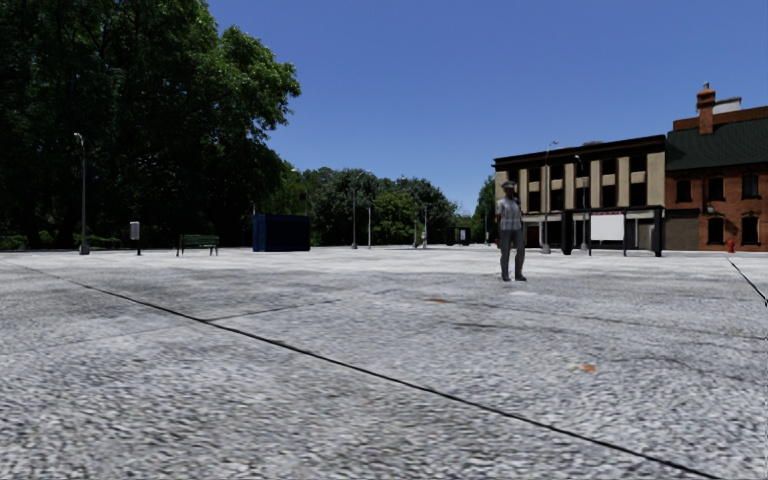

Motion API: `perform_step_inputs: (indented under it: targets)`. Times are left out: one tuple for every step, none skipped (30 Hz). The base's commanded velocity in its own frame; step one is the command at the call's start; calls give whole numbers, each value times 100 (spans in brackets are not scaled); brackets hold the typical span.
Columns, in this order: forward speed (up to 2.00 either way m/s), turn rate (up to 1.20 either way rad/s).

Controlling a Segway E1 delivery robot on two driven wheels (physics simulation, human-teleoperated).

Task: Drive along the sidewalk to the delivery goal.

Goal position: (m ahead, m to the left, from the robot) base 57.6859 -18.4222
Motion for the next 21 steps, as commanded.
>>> perform_step_inputs:
  targets:
    - [200,0]
    - [200,0]
    - [200,0]
    - [200,0]
    - [200,0]
    - [200,0]
    - [200,0]
    - [200,0]
    - [200,0]
    - [200,0]
    - [200,0]
    - [200,0]
    - [200,0]
    - [200,0]
    - [200,0]
    - [200,0]
    - [200,0]
    - [200,0]
    - [200,0]
    - [200,0]
    - [200,0]
